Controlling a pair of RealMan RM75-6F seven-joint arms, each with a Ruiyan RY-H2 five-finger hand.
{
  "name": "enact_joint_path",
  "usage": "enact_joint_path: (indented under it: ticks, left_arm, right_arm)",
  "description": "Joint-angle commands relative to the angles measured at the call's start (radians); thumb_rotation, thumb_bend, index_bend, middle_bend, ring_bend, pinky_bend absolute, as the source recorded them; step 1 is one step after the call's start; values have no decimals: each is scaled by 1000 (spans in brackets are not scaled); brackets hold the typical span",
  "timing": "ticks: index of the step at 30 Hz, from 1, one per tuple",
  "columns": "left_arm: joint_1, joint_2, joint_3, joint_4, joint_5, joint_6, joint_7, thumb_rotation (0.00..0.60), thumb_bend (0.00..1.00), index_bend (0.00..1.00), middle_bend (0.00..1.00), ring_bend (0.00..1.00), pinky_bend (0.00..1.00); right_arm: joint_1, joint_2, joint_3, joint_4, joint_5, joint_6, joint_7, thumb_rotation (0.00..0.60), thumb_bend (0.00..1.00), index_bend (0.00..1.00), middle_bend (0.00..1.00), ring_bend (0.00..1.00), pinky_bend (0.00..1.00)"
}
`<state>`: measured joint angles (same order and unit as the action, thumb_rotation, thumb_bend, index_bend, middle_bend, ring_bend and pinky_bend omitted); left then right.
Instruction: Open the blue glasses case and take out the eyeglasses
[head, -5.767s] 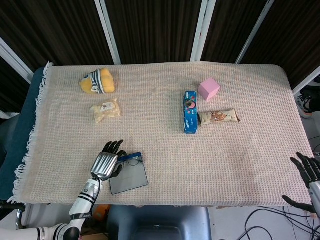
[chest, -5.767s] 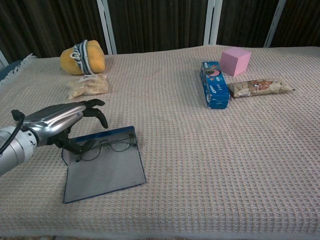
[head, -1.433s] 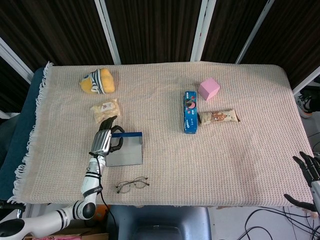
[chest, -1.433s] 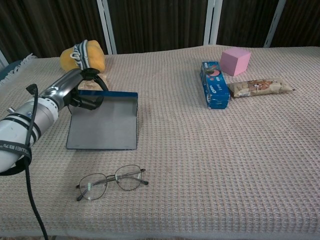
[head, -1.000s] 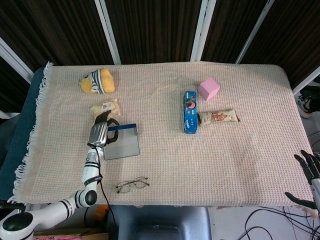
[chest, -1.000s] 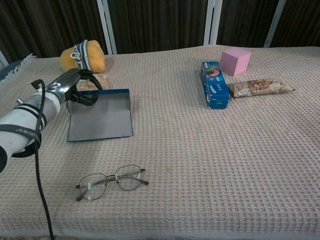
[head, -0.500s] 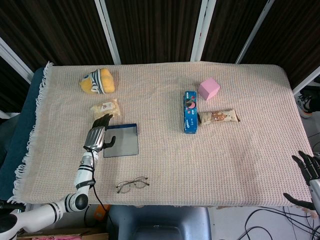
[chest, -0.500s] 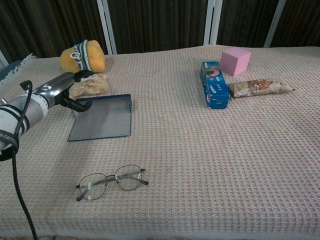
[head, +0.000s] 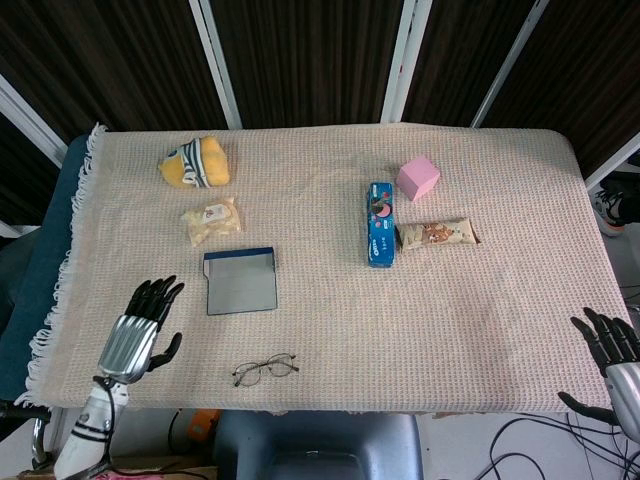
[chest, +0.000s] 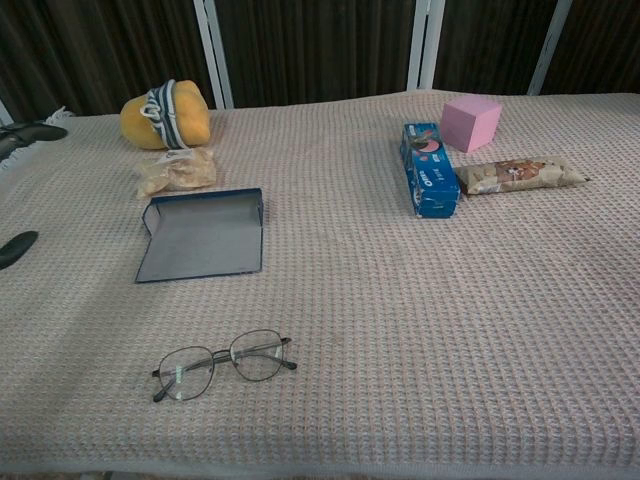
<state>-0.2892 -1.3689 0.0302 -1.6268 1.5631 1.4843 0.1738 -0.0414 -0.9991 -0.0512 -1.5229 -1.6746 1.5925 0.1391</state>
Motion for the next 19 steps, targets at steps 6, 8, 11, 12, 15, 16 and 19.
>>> enact_joint_path:
  ticks: [6,8,11,12,15,16,19]
  left_arm:
    - [158,33,158,247,205,175,-133,600,381,0,0,0,0]
    - [160,29,144,254,200,172,-116,600,380,0,0,0,0]
    - [162,25,139,260,213,175,-117,600,382,0,0,0,0]
    - [163,25,140,262,219,176,-121,600,382,0,0,0,0]
    - [166,26,145,265,231,170,-125,600,383,0,0,0,0]
    - [167,27,148,264,235,166,-125,600,383,0,0,0,0]
    - [167,29,152,262,246,154,-125,600,383,0,0,0,0]
  right_arm:
    - [-3,-10,-4,-10,-6,1,-33,600,222,0,0,0,0]
    - [-3,-11,-5,-9,-7,1,-38,600,222,0,0,0,0]
    - [-2,-11,-5,-10,-4,-3,-40,600,222,0,0,0,0]
    - [-2,-11,-4,-10,-4,-4,-40,600,222,0,0,0,0]
    - [0,-10,-5,-11,-5,-8,-39,600,222,0,0,0,0]
    - [0,-9,-6,-12,-6,-7,-38,600,221,0,0,0,0]
    - [-1,-9,-6,-12,-9,-4,-38,600,221,0,0,0,0]
